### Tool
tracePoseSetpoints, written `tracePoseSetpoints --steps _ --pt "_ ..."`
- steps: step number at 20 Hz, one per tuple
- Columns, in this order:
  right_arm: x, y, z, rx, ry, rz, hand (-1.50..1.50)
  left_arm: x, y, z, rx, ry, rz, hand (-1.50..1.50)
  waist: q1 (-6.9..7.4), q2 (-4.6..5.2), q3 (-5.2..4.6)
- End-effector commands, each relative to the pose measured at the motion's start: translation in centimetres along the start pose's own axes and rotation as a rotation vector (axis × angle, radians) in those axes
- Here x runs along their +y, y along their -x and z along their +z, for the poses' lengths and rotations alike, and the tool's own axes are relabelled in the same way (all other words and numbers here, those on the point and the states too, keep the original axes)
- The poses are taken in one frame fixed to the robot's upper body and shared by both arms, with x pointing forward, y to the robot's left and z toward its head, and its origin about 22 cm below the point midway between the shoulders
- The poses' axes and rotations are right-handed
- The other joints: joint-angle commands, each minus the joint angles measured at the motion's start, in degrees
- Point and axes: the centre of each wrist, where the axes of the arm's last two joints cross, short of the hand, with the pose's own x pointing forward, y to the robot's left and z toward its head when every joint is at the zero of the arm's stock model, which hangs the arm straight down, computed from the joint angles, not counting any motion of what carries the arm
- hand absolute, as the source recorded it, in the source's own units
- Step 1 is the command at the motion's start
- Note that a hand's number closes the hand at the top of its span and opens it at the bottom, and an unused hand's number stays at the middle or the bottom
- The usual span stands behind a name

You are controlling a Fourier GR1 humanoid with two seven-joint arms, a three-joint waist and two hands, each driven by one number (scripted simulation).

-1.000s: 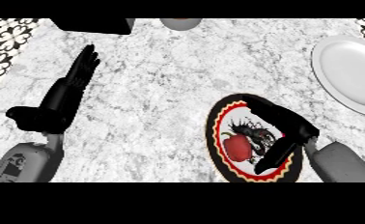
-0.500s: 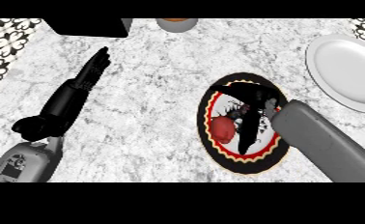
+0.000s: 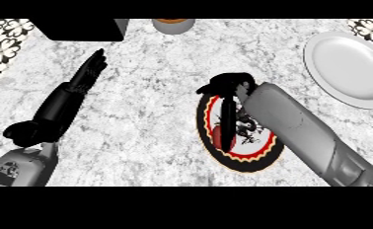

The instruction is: Pick the bell pepper from the plate and place it in the plate

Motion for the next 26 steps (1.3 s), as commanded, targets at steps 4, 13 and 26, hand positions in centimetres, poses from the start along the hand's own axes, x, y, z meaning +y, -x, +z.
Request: tracePoseSetpoints --steps 4,13,26 --pt "-2.3 -1.6 0.2 0.182 -0.139 0.112 -1.50 1.5 -1.0 -0.6 -0.025 -0.009 -0.011 0.00 -0.17 0.08 0.00" --pt "-3.9 0.2 -1.2 0.264 -0.132 0.029 -1.50 -0.3 -0.3 -0.3 0.000 -0.017 -0.007 0.00 -0.24 0.08 0.06" --pt "-2.8 1.6 -3.3 0.244 -0.278 0.079 -1.50 0.9 0.2 1.0 -0.007 -0.025 -0.016 0.00 -0.70 -0.11 0.05"
